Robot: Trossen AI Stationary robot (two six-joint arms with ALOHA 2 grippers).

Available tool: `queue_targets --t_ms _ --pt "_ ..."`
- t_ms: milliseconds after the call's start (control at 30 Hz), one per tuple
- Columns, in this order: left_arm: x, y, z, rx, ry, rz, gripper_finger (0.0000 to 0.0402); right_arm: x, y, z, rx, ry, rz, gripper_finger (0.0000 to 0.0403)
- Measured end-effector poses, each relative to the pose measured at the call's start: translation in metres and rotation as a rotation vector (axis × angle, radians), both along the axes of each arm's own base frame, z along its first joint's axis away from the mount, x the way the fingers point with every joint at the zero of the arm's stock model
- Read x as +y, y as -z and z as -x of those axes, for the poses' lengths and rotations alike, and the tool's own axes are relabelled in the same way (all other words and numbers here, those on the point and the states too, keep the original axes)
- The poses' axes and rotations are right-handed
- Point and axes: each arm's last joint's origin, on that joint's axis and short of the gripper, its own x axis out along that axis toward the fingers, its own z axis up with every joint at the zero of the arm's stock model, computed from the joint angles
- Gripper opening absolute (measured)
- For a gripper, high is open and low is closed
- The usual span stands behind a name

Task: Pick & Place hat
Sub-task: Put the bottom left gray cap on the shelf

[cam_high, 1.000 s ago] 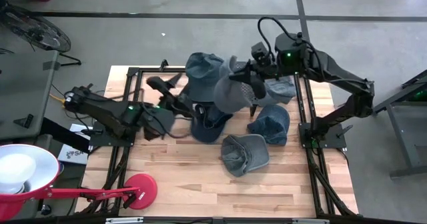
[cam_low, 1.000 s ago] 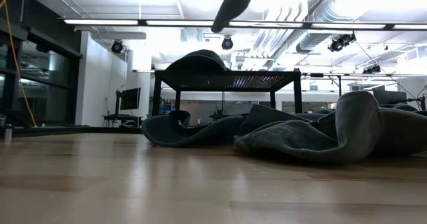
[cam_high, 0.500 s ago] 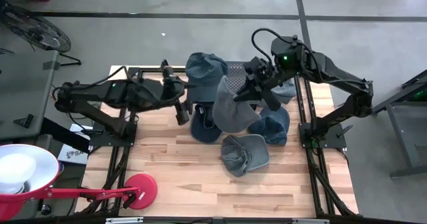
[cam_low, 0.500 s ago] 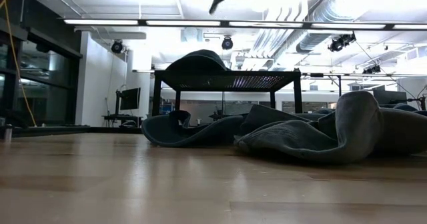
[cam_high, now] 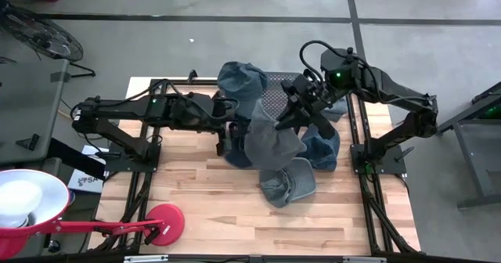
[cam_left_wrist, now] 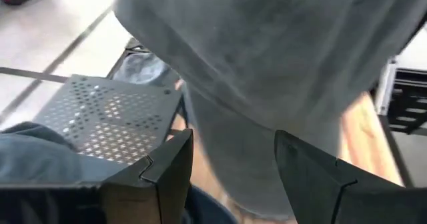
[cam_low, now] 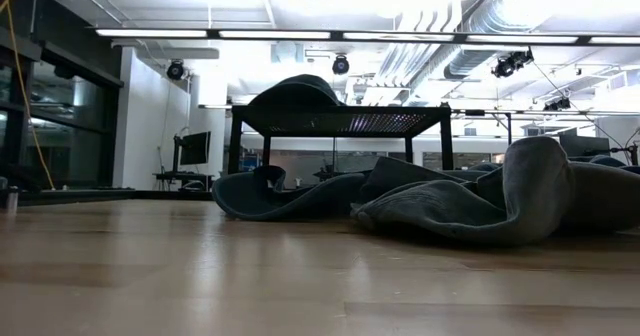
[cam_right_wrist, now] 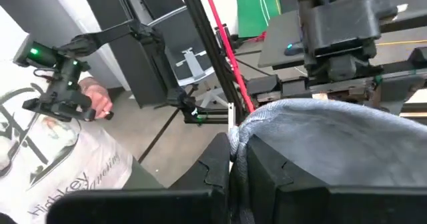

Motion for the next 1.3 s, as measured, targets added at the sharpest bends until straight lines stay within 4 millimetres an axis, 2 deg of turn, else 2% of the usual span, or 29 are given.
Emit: queue_targets --t_ms 300,600,733,967,1100,1300 --pt "-0.002 0.000 0.000 -0.002 0.054 0.084 0.0205 0.006 -0.011 0.016 -0.045 -0.061 -0.010 0.0019" --pt "-0.005 -0.003 -0.004 -0.045 0.106 0.191 0.0205 0.024 -0.027 0.034 -0.166 -0.229 -0.005 0.0019" --pt "-0.010 -0.003 -0.015 -0.088 0.206 0.277 0.0205 0.033 -0.033 0.035 -0.230 -0.311 0.004 0.0019" --pt "-0.018 -0.001 -0.039 -0.151 0.396 0.432 0.0205 0.039 -0.031 0.036 -0.220 -0.342 0.002 0.0019" --pt "-0.025 0.008 -0.054 -0.143 0.484 0.512 0.0204 0.042 -0.030 0.036 -0.204 -0.351 0.000 0.0019" --pt "-0.037 0.018 -0.064 -0.108 0.512 0.556 0.0204 0.046 -0.030 0.036 -0.207 -0.364 -0.002 0.0019"
